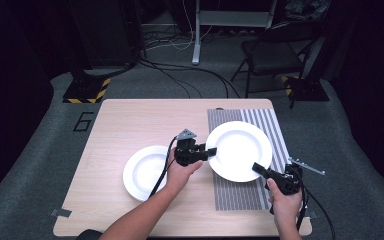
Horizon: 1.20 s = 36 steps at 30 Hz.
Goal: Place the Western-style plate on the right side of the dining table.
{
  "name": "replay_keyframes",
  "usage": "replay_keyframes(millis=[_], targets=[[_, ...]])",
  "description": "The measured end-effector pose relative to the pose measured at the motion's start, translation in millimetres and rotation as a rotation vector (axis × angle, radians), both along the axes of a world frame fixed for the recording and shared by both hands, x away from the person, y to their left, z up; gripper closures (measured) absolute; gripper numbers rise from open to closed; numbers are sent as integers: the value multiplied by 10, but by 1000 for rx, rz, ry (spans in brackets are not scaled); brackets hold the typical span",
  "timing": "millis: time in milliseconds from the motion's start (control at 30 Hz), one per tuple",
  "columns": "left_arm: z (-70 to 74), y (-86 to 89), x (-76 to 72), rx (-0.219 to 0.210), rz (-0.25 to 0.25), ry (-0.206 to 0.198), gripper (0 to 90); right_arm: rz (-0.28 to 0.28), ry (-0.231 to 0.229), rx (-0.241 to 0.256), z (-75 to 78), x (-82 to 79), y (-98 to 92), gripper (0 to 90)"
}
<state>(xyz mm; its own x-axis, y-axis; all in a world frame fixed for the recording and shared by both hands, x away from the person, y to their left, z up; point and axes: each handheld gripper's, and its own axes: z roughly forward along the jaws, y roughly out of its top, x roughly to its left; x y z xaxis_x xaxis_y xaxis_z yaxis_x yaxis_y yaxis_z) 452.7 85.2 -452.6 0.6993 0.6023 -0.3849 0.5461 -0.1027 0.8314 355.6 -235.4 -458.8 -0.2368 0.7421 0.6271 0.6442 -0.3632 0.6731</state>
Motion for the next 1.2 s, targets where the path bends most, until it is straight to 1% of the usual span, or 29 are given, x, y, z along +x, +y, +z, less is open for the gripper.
replay_keyframes(millis=[67,133,333,367,467,567,700,800,833,900,933,967,1033,1100,1167,1200], targets=[[-27,-30,25,-3,5,6,566,-6,6,-4,1,15,-12,652],[-54,-55,51,-3,5,11,566,-7,3,-19,-12,38,-32,652],[-148,-120,116,-11,5,23,567,-13,15,-24,-63,99,-93,651],[-166,-128,127,-13,8,23,567,-12,16,-32,-73,107,-102,651],[-213,-153,158,-15,7,31,568,-9,21,-32,-107,151,-133,651],[-246,-173,187,-28,10,34,576,-4,22,-29,-150,194,-171,652],[-302,-213,218,-24,21,42,576,-8,37,-28,-179,227,-194,651],[-336,-238,229,-26,21,48,576,-6,28,-40,-211,239,-215,651],[-347,-250,230,-28,21,48,576,-14,34,-39,-217,236,-216,651],[-362,-267,231,-27,18,45,576,-28,26,-34,-248,233,-229,652],[-368,-277,228,-29,16,49,576,-35,29,-28,-261,228,-234,652],[-374,-288,226,-30,16,53,576,-39,22,-31,-279,229,-246,652],[-390,-305,227,-24,17,53,575,-52,32,-22,-296,216,-253,652],[-408,-321,223,-27,14,61,575,-64,35,-27,-314,217,-262,652],[-423,-331,227,-21,11,57,575,-69,35,-24,-331,219,-271,652],[-432,-347,220,-25,15,61,576,-73,37,-29,-341,221,-274,652]])
